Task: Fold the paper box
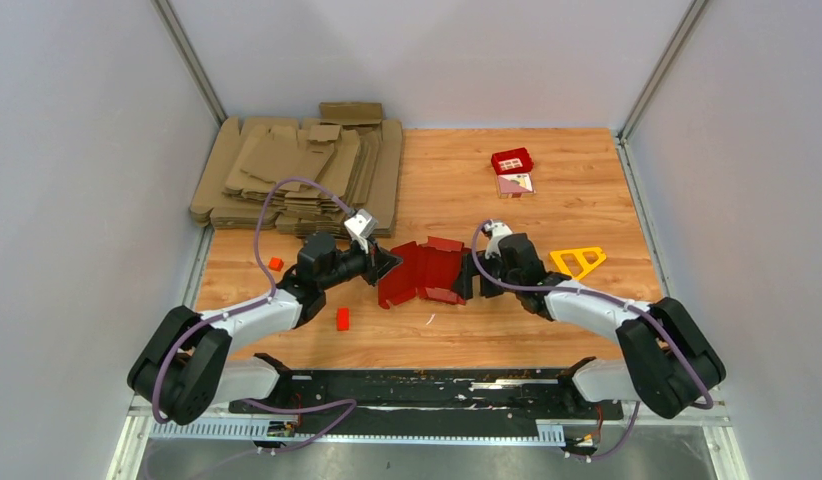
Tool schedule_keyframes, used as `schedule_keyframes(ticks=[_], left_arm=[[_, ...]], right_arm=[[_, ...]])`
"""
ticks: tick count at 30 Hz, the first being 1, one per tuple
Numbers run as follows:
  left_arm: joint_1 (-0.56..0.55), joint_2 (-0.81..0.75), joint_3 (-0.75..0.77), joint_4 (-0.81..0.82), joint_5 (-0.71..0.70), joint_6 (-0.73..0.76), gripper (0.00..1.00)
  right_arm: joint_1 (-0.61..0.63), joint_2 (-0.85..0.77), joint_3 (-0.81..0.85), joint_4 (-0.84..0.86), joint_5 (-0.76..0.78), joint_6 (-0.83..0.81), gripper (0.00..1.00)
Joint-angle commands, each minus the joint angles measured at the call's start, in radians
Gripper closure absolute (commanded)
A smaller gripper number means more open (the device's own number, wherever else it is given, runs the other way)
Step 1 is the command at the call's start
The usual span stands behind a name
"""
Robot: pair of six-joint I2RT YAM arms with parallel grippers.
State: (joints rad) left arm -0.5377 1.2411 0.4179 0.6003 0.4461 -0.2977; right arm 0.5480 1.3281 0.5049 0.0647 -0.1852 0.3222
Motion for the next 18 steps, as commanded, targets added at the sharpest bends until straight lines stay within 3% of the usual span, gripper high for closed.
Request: schedule_keyframes(ticks=[1, 10, 18], left_arm=[[-0.007, 0.004, 0.029, 0.027, 0.007, -0.007, 1.00], [-0.007, 0.007, 0.005, 0.122, 0.047, -0.063, 1.00], [-0.005, -0.025, -0.022, 0.156, 0.040, -0.081, 1.00]], right_arm=[[-0.051, -0.043, -0.028, 0.090, -0.085, 0.052, 0.17], [-0.219, -0.035, -0.106, 0.237, -0.354, 0.168, 0.17], [-0.234, -0.001, -0.128, 0.300, -0.431, 0.231, 0.28]])
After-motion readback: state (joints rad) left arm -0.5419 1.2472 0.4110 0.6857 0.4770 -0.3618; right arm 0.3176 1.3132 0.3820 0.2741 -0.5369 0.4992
